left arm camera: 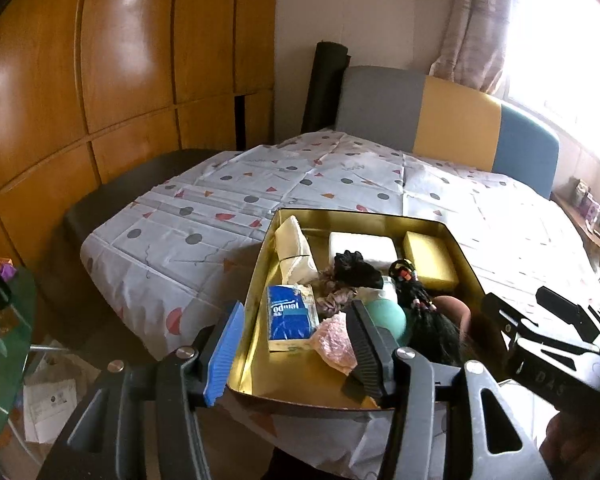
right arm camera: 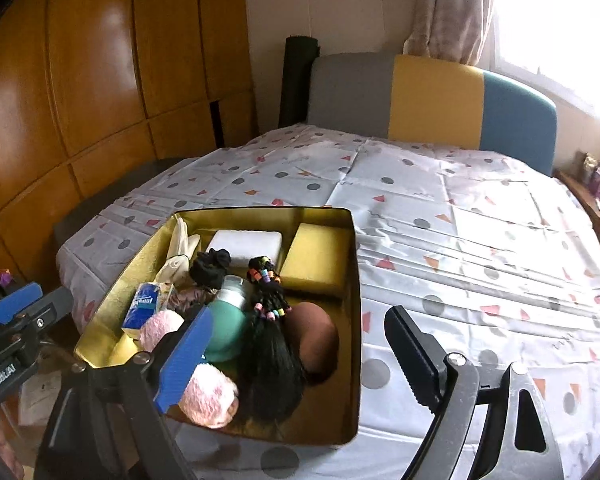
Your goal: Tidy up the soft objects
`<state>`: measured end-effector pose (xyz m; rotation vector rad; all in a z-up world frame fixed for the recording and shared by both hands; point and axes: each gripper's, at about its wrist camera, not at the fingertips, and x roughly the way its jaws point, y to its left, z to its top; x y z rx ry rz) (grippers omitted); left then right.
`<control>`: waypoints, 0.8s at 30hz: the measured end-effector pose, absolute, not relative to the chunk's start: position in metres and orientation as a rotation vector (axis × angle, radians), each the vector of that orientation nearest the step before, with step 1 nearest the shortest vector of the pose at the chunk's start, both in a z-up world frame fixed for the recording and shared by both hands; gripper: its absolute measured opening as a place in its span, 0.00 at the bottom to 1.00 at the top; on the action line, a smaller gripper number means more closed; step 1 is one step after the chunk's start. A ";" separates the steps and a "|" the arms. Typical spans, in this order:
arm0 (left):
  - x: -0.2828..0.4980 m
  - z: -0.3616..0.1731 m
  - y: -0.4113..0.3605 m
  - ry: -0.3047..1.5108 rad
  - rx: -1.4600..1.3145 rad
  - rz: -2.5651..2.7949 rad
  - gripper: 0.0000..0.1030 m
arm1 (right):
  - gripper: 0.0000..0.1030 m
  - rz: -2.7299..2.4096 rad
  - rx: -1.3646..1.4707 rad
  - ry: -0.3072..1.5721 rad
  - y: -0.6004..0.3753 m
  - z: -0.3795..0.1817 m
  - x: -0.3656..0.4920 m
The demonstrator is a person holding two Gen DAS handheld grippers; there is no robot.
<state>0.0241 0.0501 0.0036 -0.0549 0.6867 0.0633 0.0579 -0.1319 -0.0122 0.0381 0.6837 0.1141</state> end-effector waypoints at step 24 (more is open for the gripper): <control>0.021 0.003 0.049 0.693 -0.055 0.063 0.52 | 0.86 0.121 0.047 0.675 -0.128 -0.013 0.047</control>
